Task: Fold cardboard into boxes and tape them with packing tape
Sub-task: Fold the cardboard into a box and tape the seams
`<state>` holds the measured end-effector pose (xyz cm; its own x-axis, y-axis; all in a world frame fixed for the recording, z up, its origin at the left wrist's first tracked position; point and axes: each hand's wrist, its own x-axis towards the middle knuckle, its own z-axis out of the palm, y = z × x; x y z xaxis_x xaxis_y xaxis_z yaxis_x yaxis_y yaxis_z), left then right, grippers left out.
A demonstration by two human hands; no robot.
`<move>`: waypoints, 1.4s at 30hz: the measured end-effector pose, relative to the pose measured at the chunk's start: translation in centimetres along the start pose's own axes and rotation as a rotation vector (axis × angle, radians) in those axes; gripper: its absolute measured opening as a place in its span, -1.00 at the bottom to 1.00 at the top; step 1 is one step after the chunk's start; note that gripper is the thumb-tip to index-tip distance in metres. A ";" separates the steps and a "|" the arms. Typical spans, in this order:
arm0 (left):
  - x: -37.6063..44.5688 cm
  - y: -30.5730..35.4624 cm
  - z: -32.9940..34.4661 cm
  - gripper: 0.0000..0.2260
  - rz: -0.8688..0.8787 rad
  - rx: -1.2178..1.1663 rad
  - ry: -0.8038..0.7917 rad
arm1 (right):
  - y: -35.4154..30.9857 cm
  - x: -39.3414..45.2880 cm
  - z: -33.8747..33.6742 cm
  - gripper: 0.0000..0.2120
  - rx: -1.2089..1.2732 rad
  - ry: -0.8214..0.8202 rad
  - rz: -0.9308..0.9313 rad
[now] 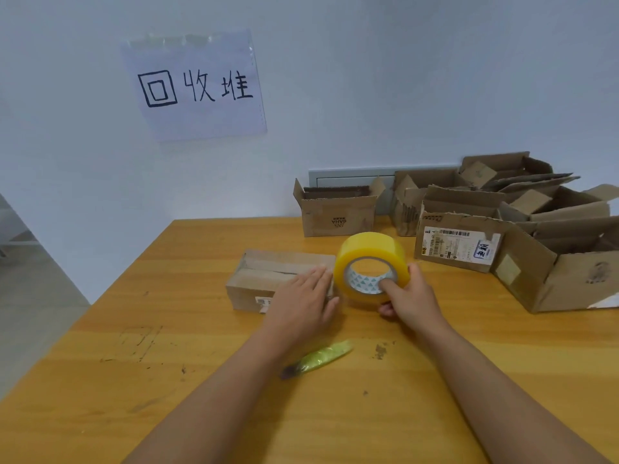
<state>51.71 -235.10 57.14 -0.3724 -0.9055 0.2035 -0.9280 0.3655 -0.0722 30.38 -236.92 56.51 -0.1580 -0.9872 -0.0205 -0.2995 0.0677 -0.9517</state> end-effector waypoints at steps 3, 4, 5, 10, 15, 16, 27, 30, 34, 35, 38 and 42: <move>-0.4 -1.7 -0.1 -0.27 -0.033 0.012 0.018 | -0.2 0.2 1.9 -0.67 -0.004 -0.073 0.018; -0.6 -2.2 0.1 -0.24 -0.052 -0.002 0.023 | -0.4 0.4 2.5 -0.66 -0.005 -0.088 0.022; -0.7 -2.6 0.3 -0.24 -0.070 -0.017 0.026 | -0.6 0.5 2.8 -0.67 -0.012 -0.097 0.029; -0.9 -3.5 0.1 -0.24 -0.116 -0.089 -0.006 | -1.1 1.2 1.8 -0.71 -0.140 -0.079 0.029; -1.6 -4.9 -0.1 -0.42 -0.223 -0.066 -0.006 | -0.5 1.3 -1.6 -0.70 -0.472 0.103 -0.127; -1.7 -4.9 0.0 -0.46 -0.232 -0.065 0.003 | -0.4 1.2 -1.7 -0.69 -0.495 0.128 -0.175; -1.5 -5.2 0.3 -0.54 -0.177 -0.073 0.006 | 0.6 1.7 -1.8 -0.59 -0.248 0.075 -0.101; -2.6 -6.7 0.1 -0.56 -0.262 -0.083 0.038 | 0.4 2.0 -2.7 -0.53 -0.319 0.278 -0.168; -3.3 -7.5 0.3 -0.57 -0.329 -0.091 0.067 | 1.3 1.6 -1.4 -0.51 -0.218 0.165 -0.118; -3.4 -7.4 0.3 -0.57 -0.334 -0.082 0.061 | 1.8 1.6 -1.2 -0.56 -0.204 0.126 -0.098; -4.3 -7.9 0.0 -0.59 -0.381 -0.054 0.077 | 1.9 1.8 -1.7 -0.66 -0.254 0.205 -0.127; -5.3 -8.7 0.0 -0.60 -0.435 -0.050 0.112 | 1.6 2.1 -2.3 -0.53 -0.360 0.323 -0.195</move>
<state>61.79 -233.45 56.68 0.0585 -0.9492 0.3093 -0.9954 -0.0319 0.0903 27.38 -238.58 55.64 -0.3325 -0.8952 0.2968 -0.6478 -0.0120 -0.7617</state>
